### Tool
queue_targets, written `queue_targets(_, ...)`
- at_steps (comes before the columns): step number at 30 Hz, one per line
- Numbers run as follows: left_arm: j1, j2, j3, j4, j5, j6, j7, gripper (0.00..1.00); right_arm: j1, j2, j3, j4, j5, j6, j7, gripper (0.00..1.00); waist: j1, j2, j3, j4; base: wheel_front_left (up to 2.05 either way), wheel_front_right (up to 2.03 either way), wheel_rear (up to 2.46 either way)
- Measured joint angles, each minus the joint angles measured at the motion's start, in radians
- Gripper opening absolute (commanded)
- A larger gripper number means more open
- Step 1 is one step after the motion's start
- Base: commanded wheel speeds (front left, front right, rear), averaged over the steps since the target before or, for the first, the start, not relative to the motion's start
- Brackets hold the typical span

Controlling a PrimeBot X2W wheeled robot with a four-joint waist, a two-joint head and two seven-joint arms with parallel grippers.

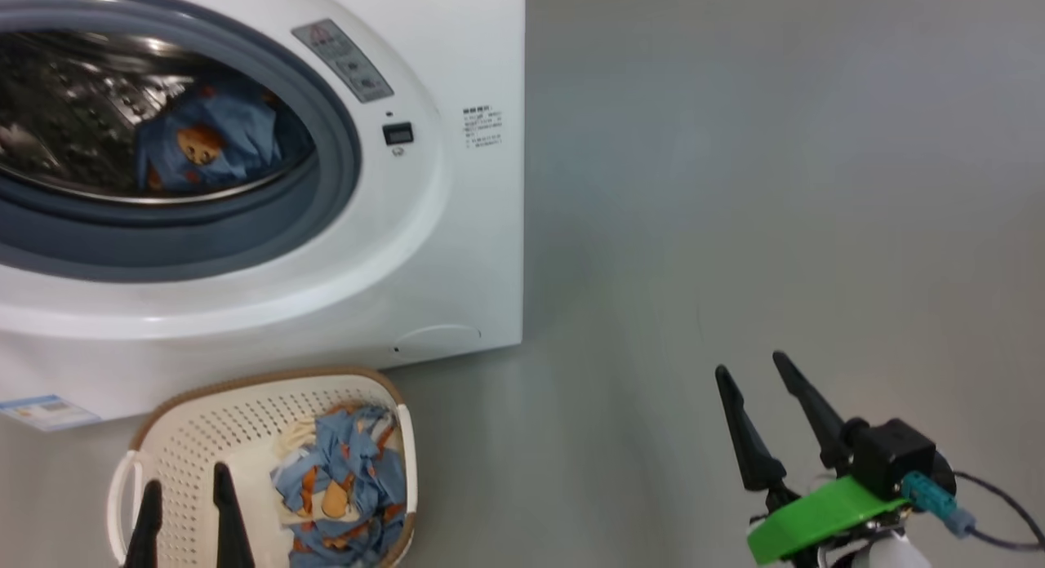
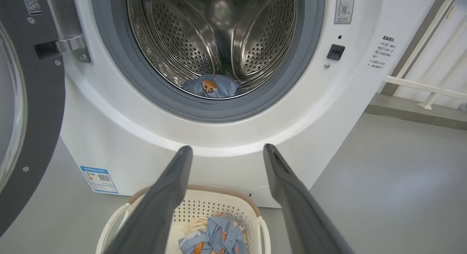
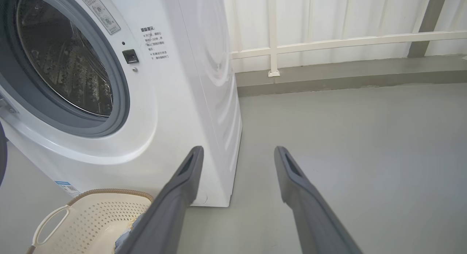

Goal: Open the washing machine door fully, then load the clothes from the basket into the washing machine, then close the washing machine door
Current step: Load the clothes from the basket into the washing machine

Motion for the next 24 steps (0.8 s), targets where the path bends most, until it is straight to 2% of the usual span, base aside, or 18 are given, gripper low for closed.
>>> queue_targets(4,-0.073,0.0,-0.008,0.045,-0.021,-0.019,0.0,1.0,-0.053,-0.003,-0.001,-0.019,0.0,0.0,0.0,1.0,0.0001,0.0,0.068,-0.011,0.0,0.0,0.0)
queue_targets(9,-0.178,-0.001,-0.009,0.139,-0.01,-0.065,0.0,1.0,-0.087,-0.007,-0.002,-0.03,0.002,0.0,0.0,1.0,0.0002,0.0,0.16,-0.029,0.0,0.0,0.0)
queue_targets(24,-0.475,-0.005,0.103,0.415,0.011,-0.155,0.0,1.0,-0.183,-0.012,-0.016,-0.098,0.002,0.0,0.0,1.0,0.0002,0.0,0.424,-0.085,0.0,0.0,0.0)
